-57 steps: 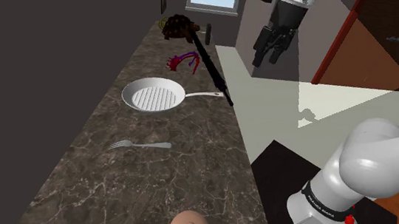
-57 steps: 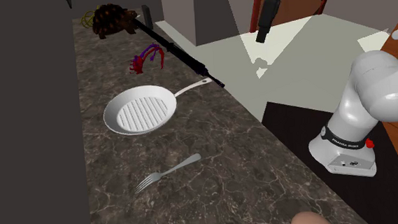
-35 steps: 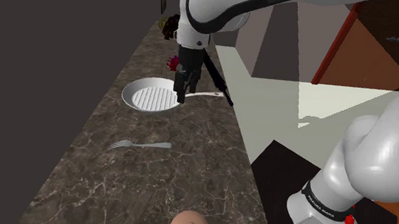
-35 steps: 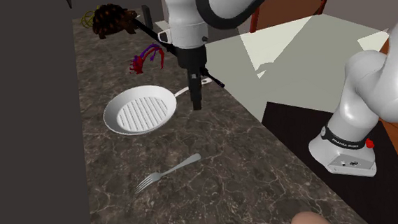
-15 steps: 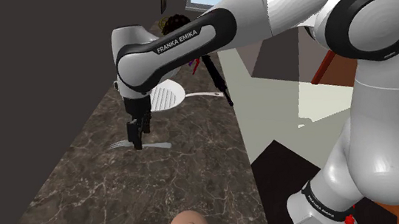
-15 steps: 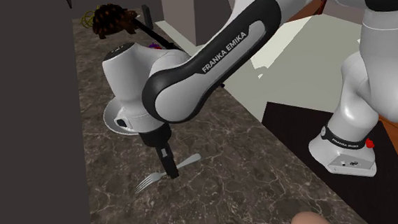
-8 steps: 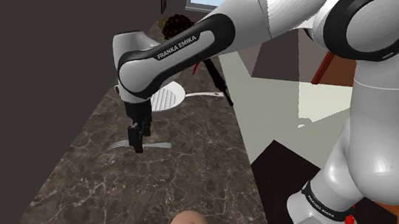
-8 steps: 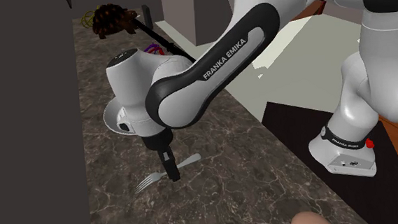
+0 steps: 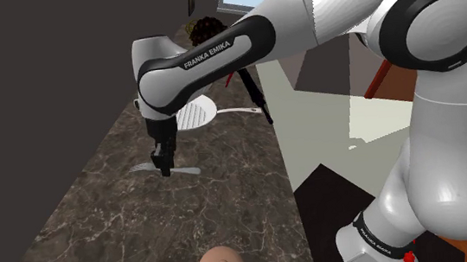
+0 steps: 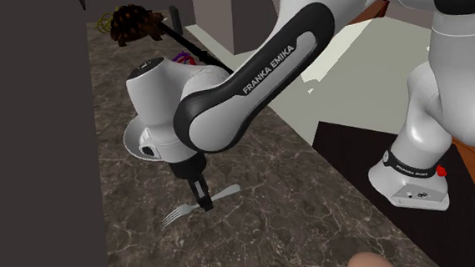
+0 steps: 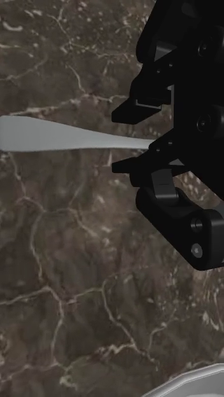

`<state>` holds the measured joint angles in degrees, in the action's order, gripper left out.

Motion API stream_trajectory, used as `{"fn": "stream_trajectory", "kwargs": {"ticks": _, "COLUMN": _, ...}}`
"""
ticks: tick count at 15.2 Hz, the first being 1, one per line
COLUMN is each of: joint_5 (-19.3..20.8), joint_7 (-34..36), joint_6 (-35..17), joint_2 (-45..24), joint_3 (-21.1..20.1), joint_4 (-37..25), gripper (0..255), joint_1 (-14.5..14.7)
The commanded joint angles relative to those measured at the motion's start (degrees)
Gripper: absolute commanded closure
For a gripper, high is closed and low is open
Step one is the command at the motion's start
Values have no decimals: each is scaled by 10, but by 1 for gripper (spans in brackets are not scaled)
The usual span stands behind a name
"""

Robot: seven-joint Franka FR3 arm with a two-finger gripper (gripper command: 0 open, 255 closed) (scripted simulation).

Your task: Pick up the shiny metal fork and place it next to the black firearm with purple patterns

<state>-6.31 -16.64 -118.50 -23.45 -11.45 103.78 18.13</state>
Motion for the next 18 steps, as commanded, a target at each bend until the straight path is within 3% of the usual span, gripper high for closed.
{"fn": "stream_trajectory", "kwargs": {"ticks": 1, "joint_5": 0, "joint_7": 0, "joint_6": 0, "joint_2": -1, "joint_3": 0, "joint_4": 1, "gripper": 255, "joint_1": 0}}
{"fn": "stream_trajectory", "kwargs": {"ticks": 4, "joint_5": 0, "joint_7": 0, "joint_6": 0, "joint_2": -1, "joint_3": 0, "joint_4": 0, "gripper": 255, "joint_1": 0}}
{"fn": "stream_trajectory", "kwargs": {"ticks": 18, "joint_5": -4, "joint_7": 9, "joint_6": 90, "joint_2": 46, "joint_3": -2, "joint_4": -44, "gripper": 255, "joint_1": -4}}
